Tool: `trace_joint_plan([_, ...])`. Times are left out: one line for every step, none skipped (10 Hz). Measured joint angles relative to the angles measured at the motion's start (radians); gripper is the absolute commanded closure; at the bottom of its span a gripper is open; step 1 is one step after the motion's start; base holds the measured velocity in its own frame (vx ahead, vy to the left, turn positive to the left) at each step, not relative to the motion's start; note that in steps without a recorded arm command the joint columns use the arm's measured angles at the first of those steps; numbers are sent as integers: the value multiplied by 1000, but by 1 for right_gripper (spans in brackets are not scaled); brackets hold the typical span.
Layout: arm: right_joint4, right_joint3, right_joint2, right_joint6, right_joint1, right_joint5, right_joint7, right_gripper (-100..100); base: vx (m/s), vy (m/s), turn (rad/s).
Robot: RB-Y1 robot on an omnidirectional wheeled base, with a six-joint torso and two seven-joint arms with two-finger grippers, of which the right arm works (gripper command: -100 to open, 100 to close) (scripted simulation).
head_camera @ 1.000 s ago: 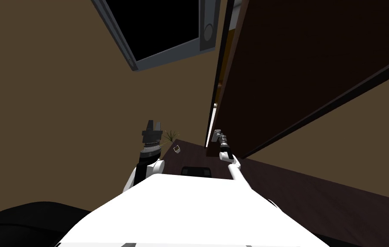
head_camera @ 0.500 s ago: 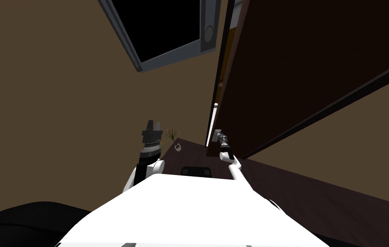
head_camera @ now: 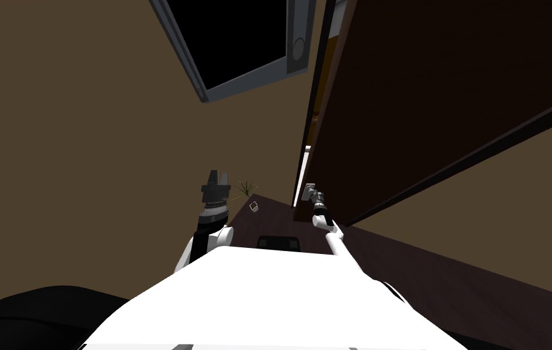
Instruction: Pull the door open
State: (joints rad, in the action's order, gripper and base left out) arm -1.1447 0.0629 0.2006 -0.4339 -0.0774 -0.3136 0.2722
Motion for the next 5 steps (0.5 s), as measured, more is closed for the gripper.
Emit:
trace_joint_plan([-1, -2, -2, 5, 0, -13, 13, 100, -80, -55, 180])
trace_joint_plan([19, -6, 3, -2, -12, -35, 37, 100, -67, -50, 99])
trace_joint_plan([0, -13, 7, 0, 5, -47, 60, 100, -33, -15, -21])
trace_joint_plan([3, -15, 4, 4, 1, -49, 70, 100, -7, 3, -24])
trace_joint_plan([9, -16, 4, 3, -2, -50, 73, 100, -34, -17, 84])
